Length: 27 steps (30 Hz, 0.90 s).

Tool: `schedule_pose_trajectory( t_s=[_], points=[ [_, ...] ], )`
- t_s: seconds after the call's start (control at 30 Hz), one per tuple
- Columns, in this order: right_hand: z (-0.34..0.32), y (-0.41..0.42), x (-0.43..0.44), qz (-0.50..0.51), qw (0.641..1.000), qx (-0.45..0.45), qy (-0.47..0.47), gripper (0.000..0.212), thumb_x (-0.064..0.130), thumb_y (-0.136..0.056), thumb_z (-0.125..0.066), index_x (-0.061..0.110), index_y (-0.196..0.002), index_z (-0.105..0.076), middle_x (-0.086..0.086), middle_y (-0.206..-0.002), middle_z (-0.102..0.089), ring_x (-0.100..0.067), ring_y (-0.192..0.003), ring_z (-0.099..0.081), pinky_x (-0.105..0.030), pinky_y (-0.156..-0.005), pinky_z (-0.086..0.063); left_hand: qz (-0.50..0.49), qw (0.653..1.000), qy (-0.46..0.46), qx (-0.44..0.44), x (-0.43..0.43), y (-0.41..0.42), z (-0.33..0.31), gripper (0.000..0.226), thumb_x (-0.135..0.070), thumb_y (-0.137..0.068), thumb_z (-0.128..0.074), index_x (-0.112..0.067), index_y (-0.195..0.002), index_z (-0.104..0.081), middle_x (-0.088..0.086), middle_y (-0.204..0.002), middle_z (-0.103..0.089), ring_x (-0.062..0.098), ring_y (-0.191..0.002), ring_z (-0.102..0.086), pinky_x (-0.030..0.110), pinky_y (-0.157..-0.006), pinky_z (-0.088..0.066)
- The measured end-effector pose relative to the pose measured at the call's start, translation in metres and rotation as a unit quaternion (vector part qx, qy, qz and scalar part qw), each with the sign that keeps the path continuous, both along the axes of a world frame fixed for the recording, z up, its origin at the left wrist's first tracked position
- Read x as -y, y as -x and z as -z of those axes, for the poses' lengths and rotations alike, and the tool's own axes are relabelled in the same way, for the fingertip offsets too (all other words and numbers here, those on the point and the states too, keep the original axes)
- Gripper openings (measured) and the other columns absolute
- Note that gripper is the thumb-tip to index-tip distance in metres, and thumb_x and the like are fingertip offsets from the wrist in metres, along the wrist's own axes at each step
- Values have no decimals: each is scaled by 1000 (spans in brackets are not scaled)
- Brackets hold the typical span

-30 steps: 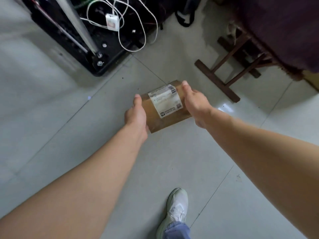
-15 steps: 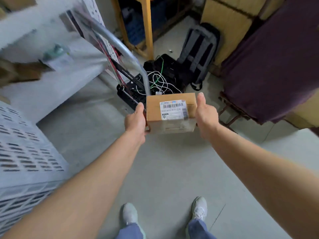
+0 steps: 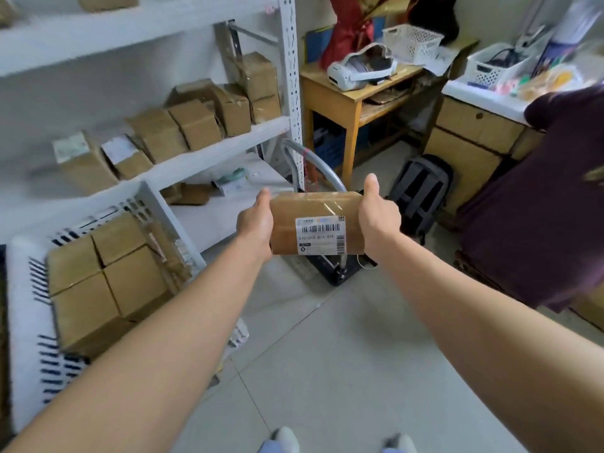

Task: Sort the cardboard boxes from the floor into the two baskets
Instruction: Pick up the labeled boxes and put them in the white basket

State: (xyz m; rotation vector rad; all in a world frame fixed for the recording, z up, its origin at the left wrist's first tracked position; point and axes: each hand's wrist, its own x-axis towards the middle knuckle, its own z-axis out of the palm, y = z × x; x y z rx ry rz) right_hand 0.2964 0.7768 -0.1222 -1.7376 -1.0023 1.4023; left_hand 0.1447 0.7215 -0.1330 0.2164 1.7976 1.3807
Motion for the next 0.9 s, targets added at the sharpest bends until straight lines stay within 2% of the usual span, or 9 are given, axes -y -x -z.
schedule_pose_trajectory(
  t_s=[0.07, 0.13, 0.23, 0.33, 0.47, 0.53, 0.67, 0.73, 0.9],
  points=[
    [-14, 15, 8, -25, 999, -16, -13, 65, 65, -90, -35, 8, -118, -49, -6, -101, -54, -24, -88, -55, -35, -78, -46, -15, 1000, -20, -2, 17, 13, -15, 45, -55, -91, -51, -15, -111, -55, 5, -94, -64, 21, -73, -64, 28, -54, -50],
    [-26, 28, 13, -57, 998, -29, -23, 73, 66, -89, -36, 6, -130, -49, -8, -109, -57, -26, -97, -58, -37, -86, -49, -37, 999, -29, -9, 31, 25, -26, 53, -58, -88, -53, -14, -116, -57, 7, -101, -67, 22, -80, -65, 28, -57, -50],
    [-43, 44, 21, -119, 991, -44, -31, 79, 68, -88, -36, 8, -139, -45, -10, -129, -56, -29, -114, -55, -41, -99, -45, -85, 995, -50, -18, 52, 34, -40, 43, -57, -88, -54, -18, -104, -61, 6, -106, -67, 21, -88, -64, 33, -70, -54],
    [-53, 57, 29, -174, 982, -68, -30, 82, 71, -83, -39, 13, -141, -44, -8, -135, -54, -30, -118, -54, -45, -103, -43, -146, 987, -71, -12, 70, 34, -51, 36, -52, -90, -56, -16, -92, -60, 1, -88, -64, 17, -76, -62, 30, -64, -53],
    [-59, 72, 34, -240, 967, -73, -38, 75, 65, -88, -39, 13, -143, -40, -7, -139, -48, -30, -122, -48, -43, -105, -39, -231, 971, -65, -17, 86, 39, -47, 79, -75, -60, -65, -19, -115, -61, 4, -110, -67, 27, -99, -65, 44, -89, -53],
    [-59, 79, 36, -265, 961, -68, -34, 73, 61, -91, -41, 9, -142, -39, -8, -136, -48, -28, -120, -48, -37, -101, -40, -266, 961, -72, -23, 96, 38, -45, 66, -66, -68, -66, -18, -114, -62, 4, -109, -67, 28, -101, -64, 45, -91, -52],
    [-55, 96, 52, -311, 947, -68, -37, 63, 53, -93, -45, 7, -137, -44, -8, -125, -52, -24, -107, -48, -32, -89, -37, -328, 941, -80, -22, 117, 35, -47, 18, -36, -86, -67, -18, -85, -62, 3, -101, -67, 26, -101, -62, 43, -97, -49],
    [-49, 107, 61, -323, 944, -55, -38, 64, 53, -93, -45, 6, -137, -44, -9, -124, -51, -27, -110, -49, -33, -89, -39, -343, 937, -72, -15, 128, 42, -44, 15, -28, -89, -66, -23, -76, -59, 1, -97, -66, 24, -101, -61, 41, -98, -48],
    [-36, 160, 90, -359, 931, -53, -23, 58, 51, -91, -48, 5, -126, -50, -10, -113, -57, -28, -101, -55, -36, -85, -47, -353, 934, -49, -5, 167, 83, -37, 13, -26, -87, -67, -26, -76, -62, 5, -117, -66, 28, -109, -60, 45, -101, -46]
  ],
)
